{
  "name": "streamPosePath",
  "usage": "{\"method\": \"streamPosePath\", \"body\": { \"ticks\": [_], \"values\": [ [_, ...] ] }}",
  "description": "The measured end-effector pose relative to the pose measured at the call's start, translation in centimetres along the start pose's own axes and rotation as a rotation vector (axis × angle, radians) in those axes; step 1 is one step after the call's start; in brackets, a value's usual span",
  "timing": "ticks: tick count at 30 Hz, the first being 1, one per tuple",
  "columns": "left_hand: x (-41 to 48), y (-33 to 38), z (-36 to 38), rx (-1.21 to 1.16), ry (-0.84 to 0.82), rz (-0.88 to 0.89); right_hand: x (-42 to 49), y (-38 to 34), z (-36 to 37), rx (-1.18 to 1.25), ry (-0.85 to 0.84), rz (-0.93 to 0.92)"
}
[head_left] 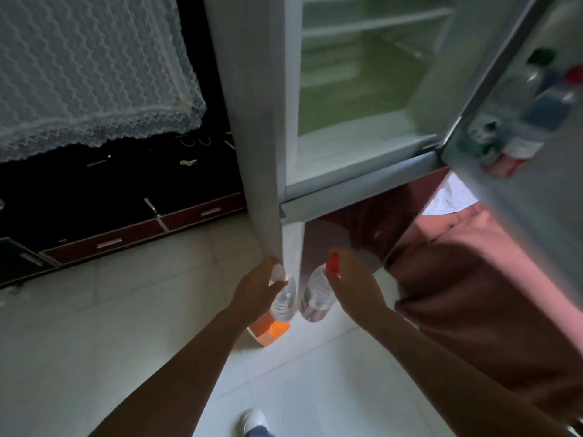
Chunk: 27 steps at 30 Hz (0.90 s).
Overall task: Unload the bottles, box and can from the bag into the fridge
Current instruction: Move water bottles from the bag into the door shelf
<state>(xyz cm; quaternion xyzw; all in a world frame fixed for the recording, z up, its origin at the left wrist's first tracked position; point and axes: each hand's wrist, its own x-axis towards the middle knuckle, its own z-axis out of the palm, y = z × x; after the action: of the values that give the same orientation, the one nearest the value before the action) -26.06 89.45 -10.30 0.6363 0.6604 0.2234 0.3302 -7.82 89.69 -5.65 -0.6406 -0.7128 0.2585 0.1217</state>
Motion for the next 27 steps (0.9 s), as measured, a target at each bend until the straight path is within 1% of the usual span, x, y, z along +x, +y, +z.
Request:
{"method": "streamPosePath", "body": {
  "ticks": [4, 7, 9, 15, 22, 25, 27],
  "values": [
    [0.3, 6.4, -0.2, 0.002, -0.012, 0.159, -2.2, -0.2, -6.0, -0.038, 0.132, 0.039],
    [1.4, 10.4, 0.0, 0.002, -0.040, 0.222, -3.7, 0.4, -9.8, -0.046, 0.233, 0.065],
    [2.0, 13.0, -0.1, -0.010, -0.036, 0.254, -4.6, 1.0, -12.1, -0.010, 0.326, 0.074],
    [4.2, 20.5, -0.8, -0.111, -0.013, 0.459, -6.6, 1.5, -18.8, -0.017, 0.592, 0.123],
    [5.0, 29.1, -2.3, -0.295, 0.077, 0.608, -9.1, 1.4, -25.7, 0.072, 0.956, 0.210],
    [5.7, 31.9, -2.2, -0.380, 0.070, 0.645, -10.1, 1.8, -27.4, 0.035, 1.067, 0.233],
    [6.1, 33.7, -1.7, -0.414, 0.069, 0.673, -10.7, 2.3, -28.0, 0.014, 1.112, 0.240]
  ]
}}
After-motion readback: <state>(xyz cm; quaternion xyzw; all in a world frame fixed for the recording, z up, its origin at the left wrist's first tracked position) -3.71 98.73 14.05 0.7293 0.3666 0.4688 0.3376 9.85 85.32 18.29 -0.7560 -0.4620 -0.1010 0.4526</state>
